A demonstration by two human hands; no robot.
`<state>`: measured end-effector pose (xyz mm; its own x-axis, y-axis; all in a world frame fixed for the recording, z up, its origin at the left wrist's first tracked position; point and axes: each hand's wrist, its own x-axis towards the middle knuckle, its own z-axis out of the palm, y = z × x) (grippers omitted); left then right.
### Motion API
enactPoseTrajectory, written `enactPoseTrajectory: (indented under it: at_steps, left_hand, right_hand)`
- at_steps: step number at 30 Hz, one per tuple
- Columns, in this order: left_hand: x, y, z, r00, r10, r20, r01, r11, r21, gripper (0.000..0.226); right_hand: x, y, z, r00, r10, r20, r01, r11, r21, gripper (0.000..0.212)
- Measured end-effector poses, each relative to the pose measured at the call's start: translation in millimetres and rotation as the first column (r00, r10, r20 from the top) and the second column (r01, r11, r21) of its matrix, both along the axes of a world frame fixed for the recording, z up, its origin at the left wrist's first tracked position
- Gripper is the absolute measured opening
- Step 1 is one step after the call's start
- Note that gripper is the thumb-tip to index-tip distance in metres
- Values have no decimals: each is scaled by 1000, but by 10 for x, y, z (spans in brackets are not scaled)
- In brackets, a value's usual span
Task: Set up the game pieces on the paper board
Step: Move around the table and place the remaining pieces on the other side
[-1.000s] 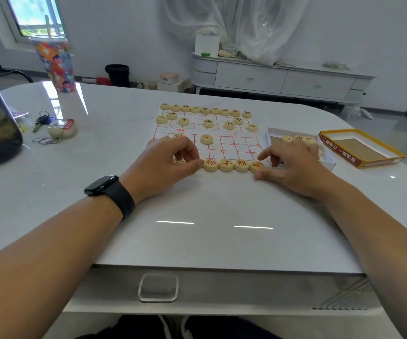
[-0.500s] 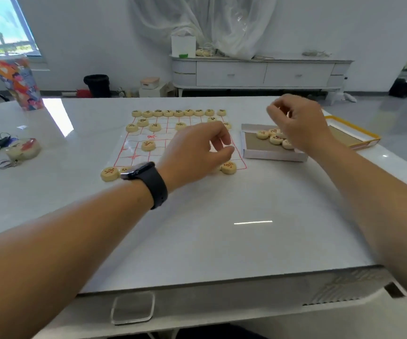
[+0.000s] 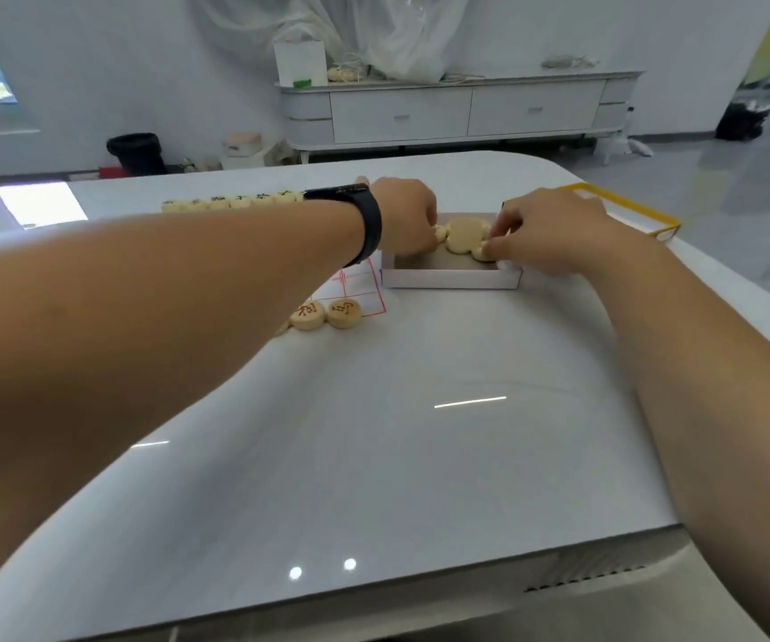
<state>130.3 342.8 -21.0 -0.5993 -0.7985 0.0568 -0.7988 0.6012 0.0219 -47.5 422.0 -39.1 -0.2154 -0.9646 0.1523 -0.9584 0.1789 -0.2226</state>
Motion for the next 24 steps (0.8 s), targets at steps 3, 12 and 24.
enactPoseTrajectory:
  at_steps: [3, 12, 24]
  left_hand:
    - [-81, -45, -76, 999, 36, 20, -35, 999, -37, 30]
    - [-108, -168, -216, 987, 32, -154, -33, 999, 0, 37]
    - [299, -61, -108, 949, -6, -315, -2, 1000, -26, 40]
  right_hand:
    - [25, 8, 2, 999, -13, -44, 12, 1000, -11, 19]
    - [140, -10, -61, 991, -99, -87, 100, 995, 13, 35]
    - [354, 82, -3, 993, -115, -8, 109, 960, -256, 37]
